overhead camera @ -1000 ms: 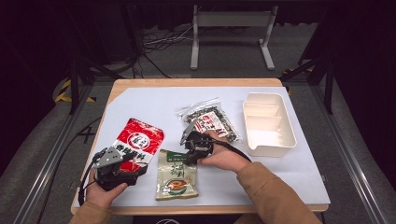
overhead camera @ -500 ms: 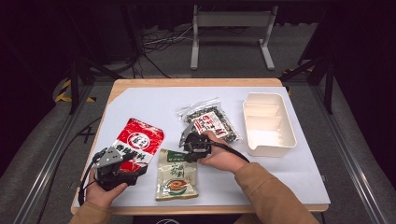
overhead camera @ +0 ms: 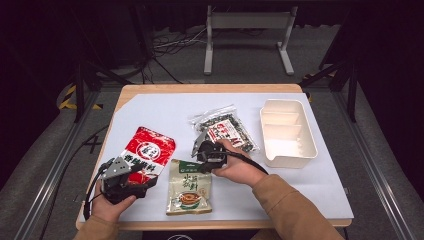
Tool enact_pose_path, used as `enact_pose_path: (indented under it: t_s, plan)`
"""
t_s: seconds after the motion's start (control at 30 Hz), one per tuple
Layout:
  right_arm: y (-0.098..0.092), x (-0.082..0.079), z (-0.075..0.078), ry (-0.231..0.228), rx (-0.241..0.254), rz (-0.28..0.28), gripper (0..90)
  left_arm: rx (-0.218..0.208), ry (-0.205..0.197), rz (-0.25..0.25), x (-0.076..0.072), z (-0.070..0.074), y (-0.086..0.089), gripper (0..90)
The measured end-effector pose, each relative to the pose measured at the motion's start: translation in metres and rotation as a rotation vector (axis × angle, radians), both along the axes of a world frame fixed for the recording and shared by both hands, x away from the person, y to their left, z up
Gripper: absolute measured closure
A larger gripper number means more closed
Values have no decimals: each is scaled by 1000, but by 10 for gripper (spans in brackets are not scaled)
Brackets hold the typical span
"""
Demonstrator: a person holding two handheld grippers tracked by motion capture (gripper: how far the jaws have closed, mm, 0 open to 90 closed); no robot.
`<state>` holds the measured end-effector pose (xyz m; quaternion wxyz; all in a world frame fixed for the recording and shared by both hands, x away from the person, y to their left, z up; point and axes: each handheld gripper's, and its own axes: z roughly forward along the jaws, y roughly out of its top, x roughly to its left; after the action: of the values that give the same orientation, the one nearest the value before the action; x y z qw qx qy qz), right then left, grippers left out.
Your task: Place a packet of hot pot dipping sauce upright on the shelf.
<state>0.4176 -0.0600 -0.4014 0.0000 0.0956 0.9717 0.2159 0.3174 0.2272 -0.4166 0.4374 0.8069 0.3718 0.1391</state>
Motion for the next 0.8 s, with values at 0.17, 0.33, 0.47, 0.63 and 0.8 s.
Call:
enact_pose_path:
  t_s: [0.17, 0.33, 0.47, 0.63, 0.8]
  plan:
    - [-6, -6, 19, 5, 24, 1, 893, -1, 7, 5, 0, -1, 0, 272]
    - [-10, -12, 37, 28, 47, 14, 893, 4, 4, 7, 0, 0, 0, 272]
    - [-11, -19, 48, 27, 48, 27, 893, 3, 5, 7, 0, -1, 0, 272]
    - [-10, -31, 65, -5, 40, 56, 893, 2, 4, 6, 0, -1, 0, 272]
    - [-9, -41, 78, -29, 38, 86, 894, 1, 3, 7, 0, -1, 0, 272]
